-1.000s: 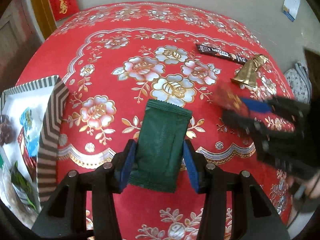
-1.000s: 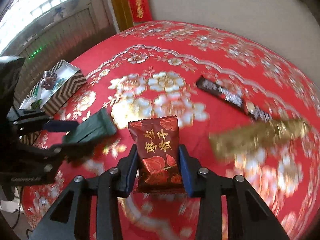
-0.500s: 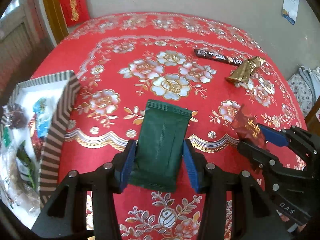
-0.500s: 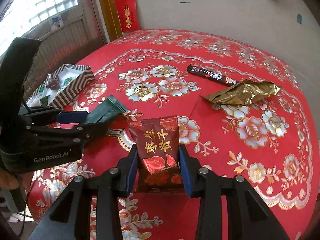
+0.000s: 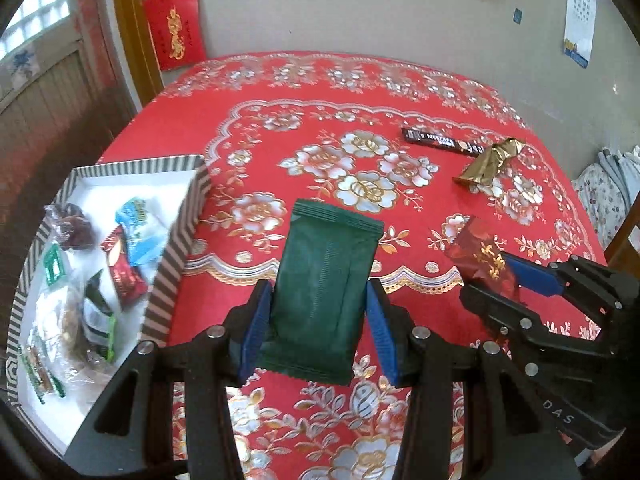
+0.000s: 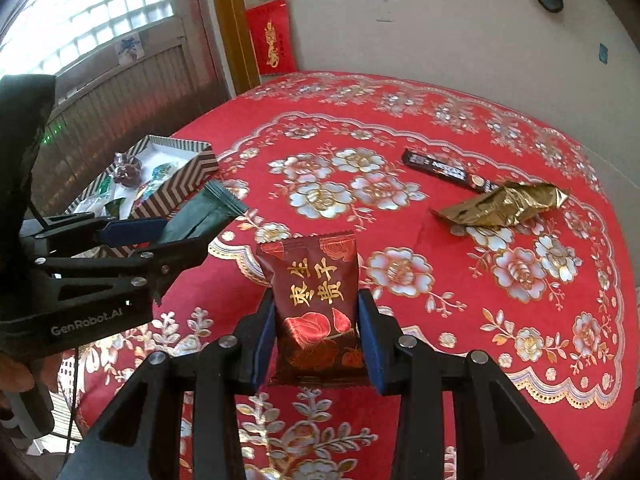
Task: Organize snacks
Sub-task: 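Carry both packs over the white tray and open both tools to drop them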
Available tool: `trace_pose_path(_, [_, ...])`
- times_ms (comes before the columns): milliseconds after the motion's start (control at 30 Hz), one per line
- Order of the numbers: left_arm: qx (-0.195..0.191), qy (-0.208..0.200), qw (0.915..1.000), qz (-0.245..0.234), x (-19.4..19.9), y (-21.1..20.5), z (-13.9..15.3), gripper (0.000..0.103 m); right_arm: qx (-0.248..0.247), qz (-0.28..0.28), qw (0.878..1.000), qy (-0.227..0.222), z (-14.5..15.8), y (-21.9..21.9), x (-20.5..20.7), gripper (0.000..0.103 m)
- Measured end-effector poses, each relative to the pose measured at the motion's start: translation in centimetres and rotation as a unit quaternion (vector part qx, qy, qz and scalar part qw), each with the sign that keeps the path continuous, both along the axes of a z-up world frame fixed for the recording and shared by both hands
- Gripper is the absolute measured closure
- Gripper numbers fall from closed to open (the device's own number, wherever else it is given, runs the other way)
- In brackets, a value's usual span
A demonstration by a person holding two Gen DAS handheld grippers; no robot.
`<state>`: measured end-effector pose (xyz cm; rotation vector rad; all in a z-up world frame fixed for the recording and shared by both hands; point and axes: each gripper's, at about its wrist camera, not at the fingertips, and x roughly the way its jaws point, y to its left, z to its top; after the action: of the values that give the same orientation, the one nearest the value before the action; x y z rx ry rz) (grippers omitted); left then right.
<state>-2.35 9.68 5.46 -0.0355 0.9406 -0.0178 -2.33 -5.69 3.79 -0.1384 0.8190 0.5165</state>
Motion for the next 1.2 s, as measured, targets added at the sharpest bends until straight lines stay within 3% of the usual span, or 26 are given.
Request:
trace_pose_path(500, [-0.001,-0.029,0.9991,0.031,-3.0,4.6,2.4,0.054,-0.011,0.039,0.999,-0.025,1.9,4.9,-1.3,0.064])
trace_pose_path(1200, [0.005,-0.046,0.9898,0.135,-6.8,16.5,3.2,0.054,-0.030,0.122,0.991,-0.041,3.5,14.5,-1.9,0.064])
